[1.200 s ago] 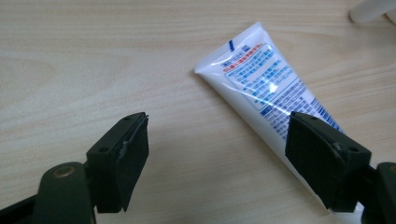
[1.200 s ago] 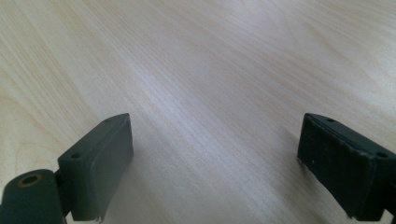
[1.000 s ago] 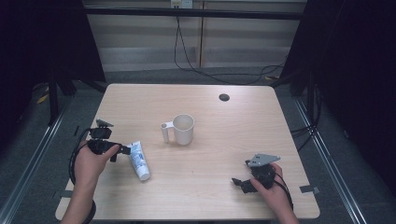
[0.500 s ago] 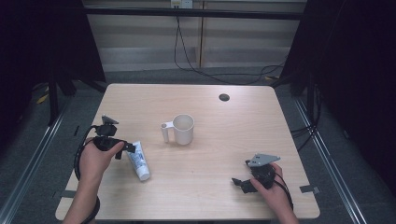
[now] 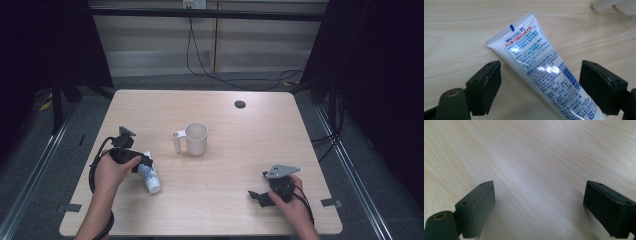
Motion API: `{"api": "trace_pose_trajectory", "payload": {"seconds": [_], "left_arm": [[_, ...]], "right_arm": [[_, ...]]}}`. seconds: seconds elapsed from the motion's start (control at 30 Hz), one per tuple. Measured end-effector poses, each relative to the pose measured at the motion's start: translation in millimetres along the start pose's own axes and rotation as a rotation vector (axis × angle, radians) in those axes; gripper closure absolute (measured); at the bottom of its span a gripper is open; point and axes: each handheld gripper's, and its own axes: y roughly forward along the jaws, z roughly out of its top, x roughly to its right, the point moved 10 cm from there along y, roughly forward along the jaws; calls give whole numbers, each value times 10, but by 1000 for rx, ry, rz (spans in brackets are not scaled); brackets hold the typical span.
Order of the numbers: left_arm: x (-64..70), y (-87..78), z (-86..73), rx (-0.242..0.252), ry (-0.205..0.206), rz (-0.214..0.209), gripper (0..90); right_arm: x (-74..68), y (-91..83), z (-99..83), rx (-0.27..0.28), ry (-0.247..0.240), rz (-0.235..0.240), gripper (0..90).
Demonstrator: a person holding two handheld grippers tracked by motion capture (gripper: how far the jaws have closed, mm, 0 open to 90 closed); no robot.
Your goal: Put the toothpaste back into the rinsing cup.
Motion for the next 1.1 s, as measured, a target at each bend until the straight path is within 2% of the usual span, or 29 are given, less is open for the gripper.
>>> {"api": "trace_pose_trajectory", "payload": {"seconds": [0.23, 0.4, 0.5, 0.6, 0.8, 0.9, 1.1], "left_arm": [[38, 87, -5, -14, 6, 15, 180], [44, 122, 5, -13, -5, 49, 158], [30, 148, -9, -22, 4, 76, 161], [39, 202, -30, -33, -6, 61, 162], [50, 209, -26, -42, 6, 81, 169], [66, 223, -17, -38, 29, 106, 195], [116, 223, -11, -73, 52, 134, 347]], "right_arm": [[0, 0, 0, 0, 0, 0, 99], [0, 0, 0, 0, 0, 0, 99], [0, 0, 0, 0, 0, 0, 99], [0, 0, 0, 0, 0, 0, 99], [0, 0, 0, 0, 0, 0, 99], [-2, -1, -1, -1, 2, 0, 99], [0, 0, 0, 0, 0, 0, 99]]}}
